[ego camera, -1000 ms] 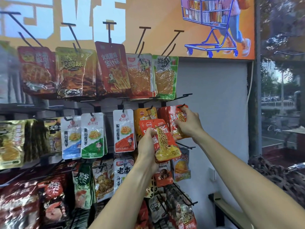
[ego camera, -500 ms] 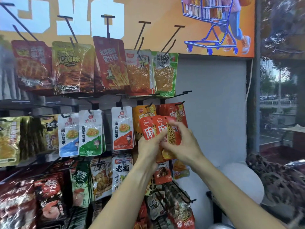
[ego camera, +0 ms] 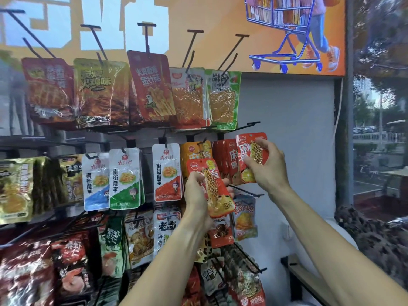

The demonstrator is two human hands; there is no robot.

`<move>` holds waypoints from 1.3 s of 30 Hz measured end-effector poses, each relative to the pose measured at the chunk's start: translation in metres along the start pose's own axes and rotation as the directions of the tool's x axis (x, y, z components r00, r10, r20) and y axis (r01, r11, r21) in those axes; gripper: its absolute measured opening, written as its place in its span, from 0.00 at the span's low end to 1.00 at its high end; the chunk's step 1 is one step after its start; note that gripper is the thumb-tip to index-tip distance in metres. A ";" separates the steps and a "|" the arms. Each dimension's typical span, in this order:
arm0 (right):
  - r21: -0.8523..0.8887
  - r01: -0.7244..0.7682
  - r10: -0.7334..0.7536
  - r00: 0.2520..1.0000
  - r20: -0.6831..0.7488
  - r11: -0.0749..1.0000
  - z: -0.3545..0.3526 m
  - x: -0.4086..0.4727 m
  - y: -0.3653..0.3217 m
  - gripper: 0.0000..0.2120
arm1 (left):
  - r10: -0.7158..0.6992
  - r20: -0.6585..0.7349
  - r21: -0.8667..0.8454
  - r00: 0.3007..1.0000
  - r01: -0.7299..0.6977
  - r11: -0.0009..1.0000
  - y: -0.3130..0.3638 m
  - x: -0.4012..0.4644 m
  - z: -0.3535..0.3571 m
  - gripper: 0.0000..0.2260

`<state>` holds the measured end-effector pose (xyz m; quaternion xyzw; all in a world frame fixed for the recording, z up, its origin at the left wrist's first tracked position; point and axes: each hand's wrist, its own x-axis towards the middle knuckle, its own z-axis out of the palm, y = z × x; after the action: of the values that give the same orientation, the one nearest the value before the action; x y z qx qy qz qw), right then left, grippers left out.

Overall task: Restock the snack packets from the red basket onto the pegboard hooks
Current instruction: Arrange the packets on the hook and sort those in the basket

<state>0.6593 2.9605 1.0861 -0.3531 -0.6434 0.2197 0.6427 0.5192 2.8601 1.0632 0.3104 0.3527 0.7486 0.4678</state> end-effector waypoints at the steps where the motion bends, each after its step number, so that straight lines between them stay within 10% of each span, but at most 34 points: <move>1: -0.006 -0.009 0.009 1.000 0.011 1.000 0.002 0.003 0.003 0.29 | -0.001 0.003 0.011 1.000 0.001 1.000 0.000 0.000 0.000 0.25; 16: -0.354 -0.102 0.171 0.971 0.167 0.930 0.037 0.034 0.025 0.32 | 0.054 -0.006 0.156 0.999 -0.052 0.986 -0.003 0.016 -0.006 0.11; 22: 0.141 -0.070 0.034 0.969 0.243 0.988 0.009 -0.047 0.003 0.28 | 0.107 0.013 0.149 0.994 -0.107 0.983 -0.014 0.024 -0.007 0.11; 39: 0.158 -0.032 0.038 0.999 -0.034 0.987 0.018 -0.020 0.014 0.29 | 0.102 -0.045 0.137 0.994 -0.095 0.986 -0.014 0.016 0.010 0.13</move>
<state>0.6424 2.9582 1.0611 -0.3165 -0.6058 0.2745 0.6764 0.5281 2.8819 1.0596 0.3390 0.3988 0.7529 0.3990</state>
